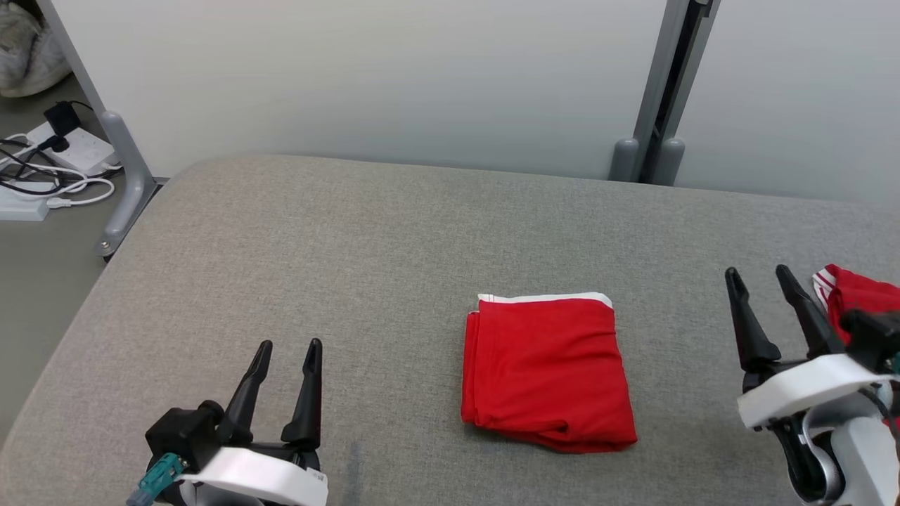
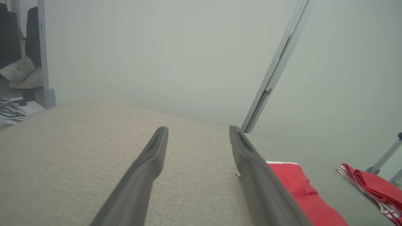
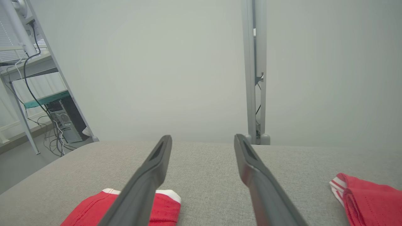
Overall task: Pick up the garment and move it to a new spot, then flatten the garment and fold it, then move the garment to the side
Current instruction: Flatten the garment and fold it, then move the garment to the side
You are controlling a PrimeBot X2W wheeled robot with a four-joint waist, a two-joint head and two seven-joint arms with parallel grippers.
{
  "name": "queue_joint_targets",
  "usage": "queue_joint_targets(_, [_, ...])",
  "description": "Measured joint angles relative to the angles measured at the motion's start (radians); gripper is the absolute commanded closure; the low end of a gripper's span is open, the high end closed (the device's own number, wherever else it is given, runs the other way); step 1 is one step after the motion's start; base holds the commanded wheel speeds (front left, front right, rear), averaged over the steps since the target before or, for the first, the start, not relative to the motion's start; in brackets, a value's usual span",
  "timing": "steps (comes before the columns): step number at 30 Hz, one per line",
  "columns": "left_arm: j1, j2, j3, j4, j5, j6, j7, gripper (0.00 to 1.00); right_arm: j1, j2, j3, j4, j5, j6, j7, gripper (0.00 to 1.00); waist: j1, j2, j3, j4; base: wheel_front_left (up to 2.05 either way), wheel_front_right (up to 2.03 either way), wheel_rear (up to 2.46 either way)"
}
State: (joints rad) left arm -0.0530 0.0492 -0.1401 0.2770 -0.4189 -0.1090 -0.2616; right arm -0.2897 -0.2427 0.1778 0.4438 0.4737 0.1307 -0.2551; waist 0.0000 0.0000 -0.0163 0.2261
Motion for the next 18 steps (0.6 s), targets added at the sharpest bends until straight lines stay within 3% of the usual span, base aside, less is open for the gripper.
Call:
queue_joint_targets(7, [0.004, 0.000, -0.012, -0.019, 0.047, 0.004, 0.000, 0.00, 0.116, 0.083, -0.141, -0.094, -0.168, 0.000, 0.000, 0.00, 0.0000, 0.0000, 0.018, -0.009, 0.00, 0.00, 0.00])
queue_joint_targets(18, [0.004, 0.000, -0.016, -0.027, 0.060, 0.004, 0.000, 0.00, 0.156, 0.140, -0.201, -0.144, -0.189, 0.000, 0.057, 0.00, 0.0000, 0.0000, 0.041, -0.001, 0.00, 0.00, 0.00])
